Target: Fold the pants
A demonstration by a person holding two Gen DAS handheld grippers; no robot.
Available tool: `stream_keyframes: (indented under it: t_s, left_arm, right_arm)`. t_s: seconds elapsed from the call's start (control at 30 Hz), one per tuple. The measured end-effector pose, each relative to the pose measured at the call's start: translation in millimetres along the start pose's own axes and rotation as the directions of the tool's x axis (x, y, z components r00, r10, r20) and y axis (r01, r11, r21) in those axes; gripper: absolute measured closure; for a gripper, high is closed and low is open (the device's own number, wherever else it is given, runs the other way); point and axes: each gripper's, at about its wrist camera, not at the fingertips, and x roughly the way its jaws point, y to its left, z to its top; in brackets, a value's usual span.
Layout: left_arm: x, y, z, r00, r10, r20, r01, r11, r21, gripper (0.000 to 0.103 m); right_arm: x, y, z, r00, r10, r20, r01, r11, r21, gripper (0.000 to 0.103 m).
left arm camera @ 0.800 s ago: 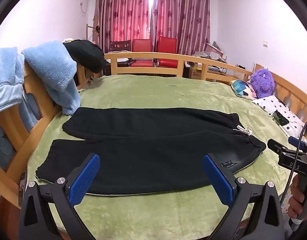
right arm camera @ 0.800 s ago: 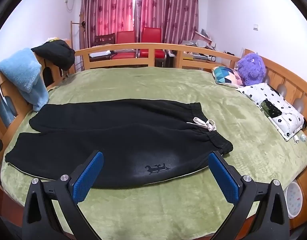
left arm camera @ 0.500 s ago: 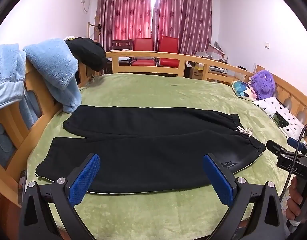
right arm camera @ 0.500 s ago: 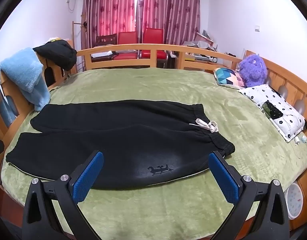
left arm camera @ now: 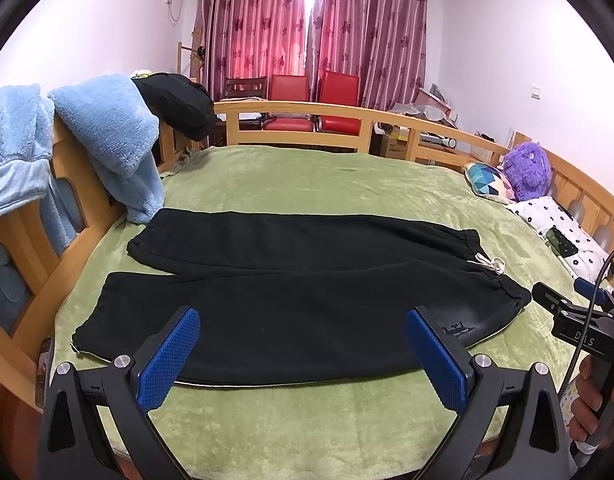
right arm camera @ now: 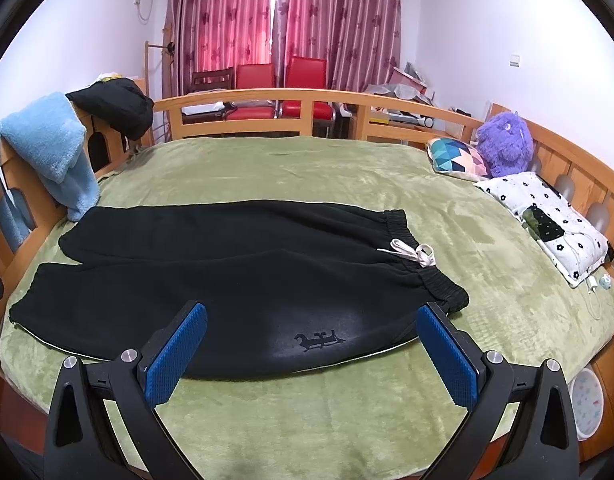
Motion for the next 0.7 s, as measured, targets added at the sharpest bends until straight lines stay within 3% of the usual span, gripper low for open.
stream_keyframes:
  t_s: [0.7]
  left_arm:
    - [-1.0,5.1,0.7,1.000,0.001,-0.001,-0.001,1.000,-0.010,0.000]
  right_arm:
    - [1.5,-0.5,-0.6,1.000,-0.017,0.004,0.017,1.000,-0.005,0.000]
